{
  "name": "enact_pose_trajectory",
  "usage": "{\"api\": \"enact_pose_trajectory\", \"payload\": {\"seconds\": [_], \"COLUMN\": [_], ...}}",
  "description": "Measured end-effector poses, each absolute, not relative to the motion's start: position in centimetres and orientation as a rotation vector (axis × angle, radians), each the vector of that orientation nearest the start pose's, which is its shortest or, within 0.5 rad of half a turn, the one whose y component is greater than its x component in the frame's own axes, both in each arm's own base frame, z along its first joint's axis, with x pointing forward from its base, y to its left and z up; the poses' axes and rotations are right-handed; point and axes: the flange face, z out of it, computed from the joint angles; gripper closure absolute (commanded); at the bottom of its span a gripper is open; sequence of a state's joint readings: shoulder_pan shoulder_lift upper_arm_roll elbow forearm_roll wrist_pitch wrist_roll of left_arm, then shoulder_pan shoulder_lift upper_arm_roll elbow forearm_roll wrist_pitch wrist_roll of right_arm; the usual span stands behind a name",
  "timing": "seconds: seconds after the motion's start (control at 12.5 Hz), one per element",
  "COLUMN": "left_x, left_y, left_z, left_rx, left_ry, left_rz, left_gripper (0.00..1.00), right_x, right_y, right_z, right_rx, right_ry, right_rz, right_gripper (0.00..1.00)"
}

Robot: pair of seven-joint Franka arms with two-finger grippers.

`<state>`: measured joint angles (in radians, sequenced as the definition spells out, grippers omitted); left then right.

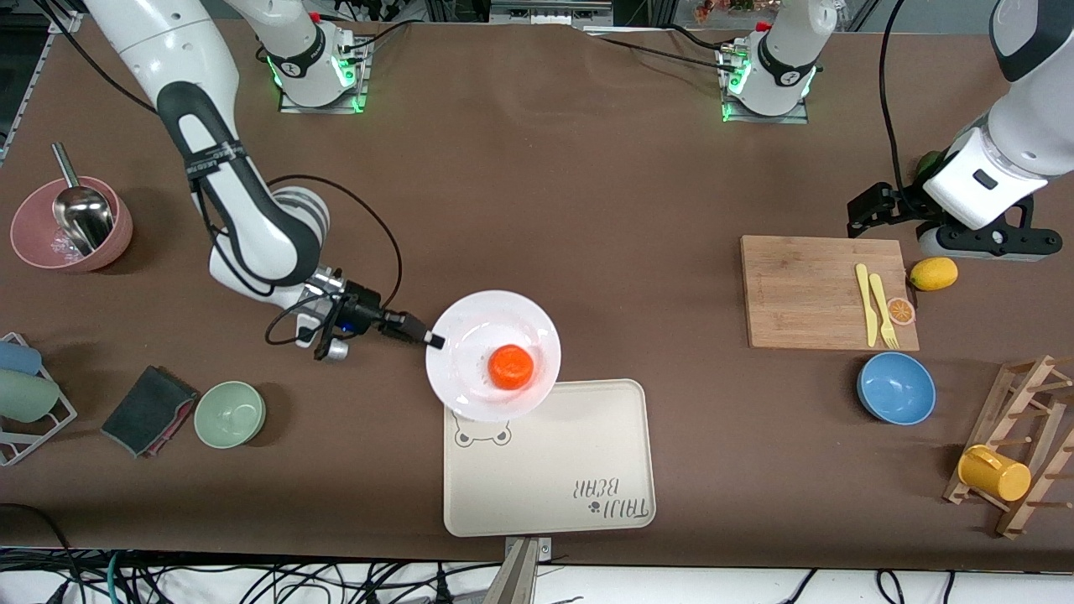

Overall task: Place orange and plate with both arms
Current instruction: 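Slide the plate with the right gripper onto the bear placemat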

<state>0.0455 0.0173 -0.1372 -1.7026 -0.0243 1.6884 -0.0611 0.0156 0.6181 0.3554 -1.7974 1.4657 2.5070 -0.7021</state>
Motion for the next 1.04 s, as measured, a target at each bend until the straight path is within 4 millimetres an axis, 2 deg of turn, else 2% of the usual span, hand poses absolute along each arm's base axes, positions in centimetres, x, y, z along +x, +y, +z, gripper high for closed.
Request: {"api": "enact_pose_trajectory", "payload": {"seconds": [0.32, 0.48, 0.72, 0.88, 1.04], "left_x": [56.2, 56.2, 56.2, 56.2, 56.2], "left_y": [-5.4, -5.4, -5.4, -5.4, -5.4], "left_z": [56.3, 56.3, 56.3, 56.3, 56.3], "left_rx": [-3.165, -3.165, -3.165, -3.165, -3.165], "left_ry": [0.043, 0.044, 0.045, 0.045, 0.045], "left_rz": [0.052, 0.052, 0.052, 0.052, 0.052], "left_gripper": [0.0, 0.0, 0.0, 0.0, 0.0], "right_x": [68.6, 70.6, 71.3, 70.9, 70.5], "right_y": [20.7, 20.2, 21.0, 22.8, 24.8], "right_z": [18.8, 17.0, 14.5, 12.9, 12.4], "right_rx": [-2.009, -1.983, -1.978, -2.005, -2.019], "right_ry": [0.339, 0.362, 0.375, 0.386, 0.396], "right_rz": [-0.271, -0.292, -0.29, -0.283, -0.275], "right_gripper": [1.0, 1.0, 1.0, 1.0, 1.0]}}
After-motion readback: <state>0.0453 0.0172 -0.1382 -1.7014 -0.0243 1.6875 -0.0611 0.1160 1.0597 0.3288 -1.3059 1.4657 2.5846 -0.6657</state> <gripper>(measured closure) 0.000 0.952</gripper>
